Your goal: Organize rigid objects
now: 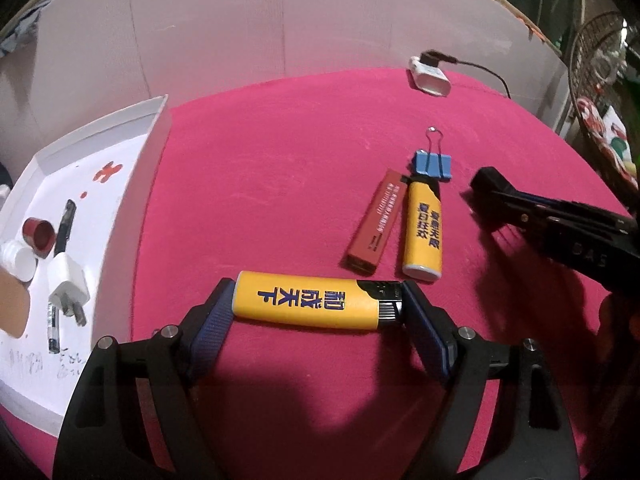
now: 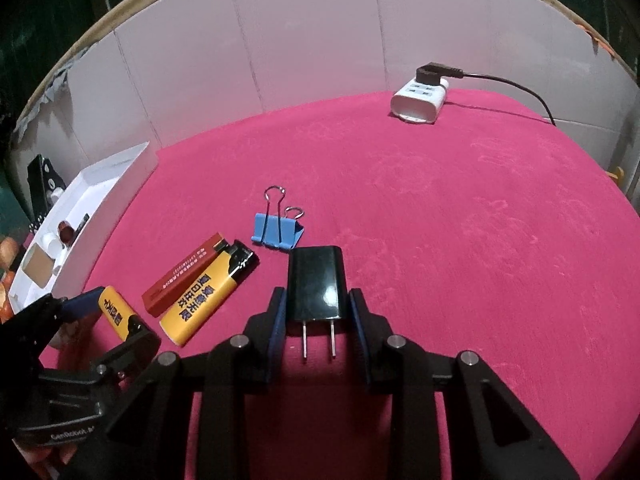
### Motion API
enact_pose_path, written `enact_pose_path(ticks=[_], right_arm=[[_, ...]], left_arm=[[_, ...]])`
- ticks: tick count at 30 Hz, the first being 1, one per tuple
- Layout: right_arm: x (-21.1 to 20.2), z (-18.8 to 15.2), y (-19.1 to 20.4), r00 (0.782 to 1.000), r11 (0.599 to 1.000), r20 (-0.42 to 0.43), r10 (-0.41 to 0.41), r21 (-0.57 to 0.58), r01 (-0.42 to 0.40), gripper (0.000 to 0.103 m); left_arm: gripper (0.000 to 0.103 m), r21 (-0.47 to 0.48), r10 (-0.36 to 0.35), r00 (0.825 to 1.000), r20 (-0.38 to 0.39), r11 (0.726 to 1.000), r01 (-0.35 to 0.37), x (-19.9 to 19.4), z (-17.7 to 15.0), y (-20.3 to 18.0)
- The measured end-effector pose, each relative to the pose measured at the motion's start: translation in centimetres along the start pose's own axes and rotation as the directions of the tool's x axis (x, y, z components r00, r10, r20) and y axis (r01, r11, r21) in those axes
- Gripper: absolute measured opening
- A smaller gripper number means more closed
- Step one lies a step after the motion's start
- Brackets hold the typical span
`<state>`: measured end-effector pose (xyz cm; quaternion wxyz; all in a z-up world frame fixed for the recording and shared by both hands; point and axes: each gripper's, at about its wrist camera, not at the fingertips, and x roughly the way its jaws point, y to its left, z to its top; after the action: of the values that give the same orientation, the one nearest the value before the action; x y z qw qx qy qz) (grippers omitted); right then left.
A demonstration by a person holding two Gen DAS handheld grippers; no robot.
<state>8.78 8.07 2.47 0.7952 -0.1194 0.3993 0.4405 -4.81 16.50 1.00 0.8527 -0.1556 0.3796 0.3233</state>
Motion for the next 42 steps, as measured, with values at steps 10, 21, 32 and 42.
enact_pose_path(ticks=[10,21,32,42], right_arm=[[-2.4,-0.2,-0.2,0.992,1.0,0.126,-0.022,0.009,0.021,0.03],[-4.1,-0.5,0.1,0.974,0.999,0.222,-0.043,0.002,0.043,0.03],[-6.3,-1.5,1.9,0.928,0.991,0.365,-0.077,-0.073,0.111,0.03],[-8.4,-2.6,3.2,0.858,0.979,0.504,-0.1,-0.104,0.176,0.03]], left_arm=[[0.082,-0.05,0.101,0.981,0.167,0.994,-0.094,-3.1,-0.9,0.5],[0.082,-0.123,0.131,0.963,0.236,0.987,-0.104,-4.6,-1.3,1.8],[0.082,-0.186,0.188,0.929,0.32,0.974,-0.132,-6.4,-2.1,2.4],[0.083,-0.137,0.23,0.863,0.45,0.973,-0.187,-8.7,-3.2,0.6]])
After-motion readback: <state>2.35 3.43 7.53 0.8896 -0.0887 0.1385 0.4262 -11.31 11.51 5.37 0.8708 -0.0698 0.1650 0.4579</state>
